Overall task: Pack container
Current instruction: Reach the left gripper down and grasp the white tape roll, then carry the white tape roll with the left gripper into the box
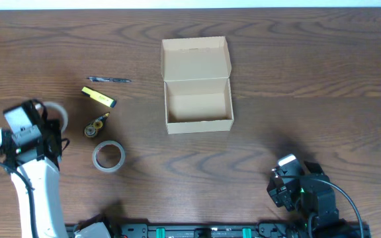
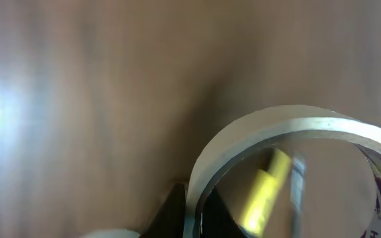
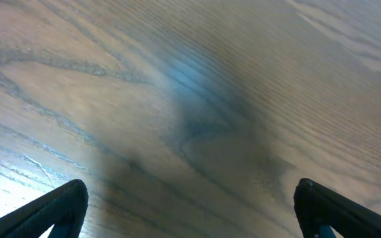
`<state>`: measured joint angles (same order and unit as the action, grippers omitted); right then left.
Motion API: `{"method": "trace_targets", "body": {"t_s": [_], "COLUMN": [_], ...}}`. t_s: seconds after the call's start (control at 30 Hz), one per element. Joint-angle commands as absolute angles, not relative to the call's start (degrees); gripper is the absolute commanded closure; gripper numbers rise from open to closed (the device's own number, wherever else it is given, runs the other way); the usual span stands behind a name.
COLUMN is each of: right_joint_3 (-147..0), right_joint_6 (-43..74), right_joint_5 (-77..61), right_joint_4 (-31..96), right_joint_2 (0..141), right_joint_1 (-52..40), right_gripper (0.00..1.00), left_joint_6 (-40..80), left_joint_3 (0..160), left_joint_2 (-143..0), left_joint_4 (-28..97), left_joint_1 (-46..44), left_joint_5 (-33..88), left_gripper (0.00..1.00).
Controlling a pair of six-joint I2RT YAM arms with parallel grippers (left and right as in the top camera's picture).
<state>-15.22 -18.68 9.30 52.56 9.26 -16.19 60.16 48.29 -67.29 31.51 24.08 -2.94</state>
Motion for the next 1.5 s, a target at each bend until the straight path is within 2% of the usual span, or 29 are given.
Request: {"method": "trace_targets", "body": {"t_s": [0.0, 0.33, 0.53, 0.9, 1.47], "right_joint_3": [-15.0, -15.0, -15.0, -15.0, -15.0], "right_joint_6": [-19.3, -19.3, -19.3, -19.3, -19.3], "right_joint_5": [9.6, 9.6, 9.6, 9.6, 9.6], "right_joint_4": [52.8, 52.8, 52.8, 52.8, 52.8], "right_joint_2": [8.9, 8.9, 8.9, 8.9, 8.9], "right_joint_1": [-15.7, -15.7, -15.7, -15.7, -15.7], "right_gripper": [0.01, 0.01, 0.01, 0.01, 0.01], "left_joint_6": [52.6, 47.5, 46.2, 45.1, 45.4], "left_joint_3": [54.9, 73.9, 81.7, 84.6, 84.6], "left_joint_2": [-67.7, -81.8, -91.3, -99.9, -105.9], "left_joint_4": [31.5, 31.5, 31.7, 34.0, 44.1], "left_joint_1": [18.7, -6.1, -14.4, -22.5, -28.6], "left_joint_5": [0.3, -0.2, 0.6, 4.5, 4.4], "left_gripper": [0.94, 0.94, 0.94, 0.94, 0.94]}}
